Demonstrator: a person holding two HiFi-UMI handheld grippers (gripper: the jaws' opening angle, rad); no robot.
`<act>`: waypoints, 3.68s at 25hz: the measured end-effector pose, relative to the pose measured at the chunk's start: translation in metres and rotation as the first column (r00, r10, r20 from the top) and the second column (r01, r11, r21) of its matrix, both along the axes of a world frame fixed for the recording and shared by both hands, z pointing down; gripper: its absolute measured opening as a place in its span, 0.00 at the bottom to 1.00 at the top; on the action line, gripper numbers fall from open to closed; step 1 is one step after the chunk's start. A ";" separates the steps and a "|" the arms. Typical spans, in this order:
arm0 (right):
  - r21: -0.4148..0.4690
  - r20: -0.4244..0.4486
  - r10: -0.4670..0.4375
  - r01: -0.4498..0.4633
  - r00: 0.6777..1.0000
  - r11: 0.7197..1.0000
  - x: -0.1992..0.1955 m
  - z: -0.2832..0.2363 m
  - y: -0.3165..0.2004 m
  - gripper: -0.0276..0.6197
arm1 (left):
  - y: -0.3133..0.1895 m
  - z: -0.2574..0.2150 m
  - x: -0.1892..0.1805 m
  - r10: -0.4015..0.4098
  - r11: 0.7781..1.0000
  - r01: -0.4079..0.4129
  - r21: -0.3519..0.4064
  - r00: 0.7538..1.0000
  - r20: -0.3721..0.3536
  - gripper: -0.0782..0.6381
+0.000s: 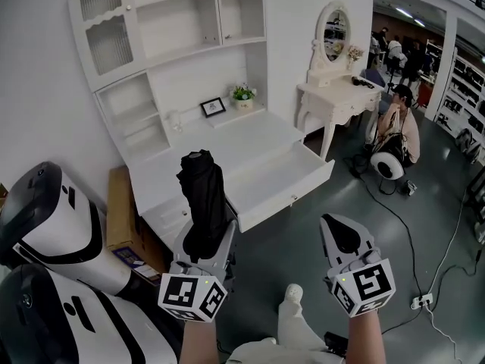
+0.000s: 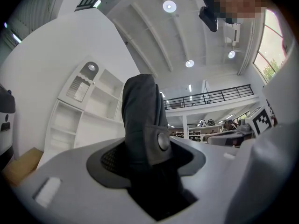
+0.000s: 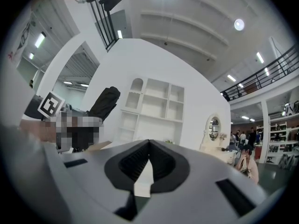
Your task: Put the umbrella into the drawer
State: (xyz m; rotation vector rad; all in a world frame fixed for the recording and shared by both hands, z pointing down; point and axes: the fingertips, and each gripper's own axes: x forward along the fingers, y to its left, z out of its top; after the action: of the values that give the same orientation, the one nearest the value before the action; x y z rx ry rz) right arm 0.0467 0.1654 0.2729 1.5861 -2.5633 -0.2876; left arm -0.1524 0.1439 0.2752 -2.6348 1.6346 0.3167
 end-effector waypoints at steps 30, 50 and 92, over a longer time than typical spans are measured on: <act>-0.063 0.038 -0.167 0.169 0.985 0.984 0.070 0.013 -0.314 0.05 | -0.282 0.008 0.067 -0.160 0.985 0.161 -0.059 0.987 0.015 0.46; -0.222 0.065 -0.143 0.154 0.988 0.963 0.090 0.078 -0.398 0.05 | -0.370 0.071 0.089 -0.123 0.973 0.140 -0.186 0.988 0.098 0.46; -0.546 -0.059 -0.038 0.000 0.998 0.838 0.081 0.215 -0.491 0.05 | -0.487 0.359 0.135 0.381 0.686 -0.146 -0.713 0.907 0.181 0.46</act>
State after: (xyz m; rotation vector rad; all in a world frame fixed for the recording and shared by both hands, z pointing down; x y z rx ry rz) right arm 0.1276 -0.3252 0.4882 1.3014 -2.3096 0.3618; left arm -0.0174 -0.3427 0.6345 -3.1961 1.4337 -0.8692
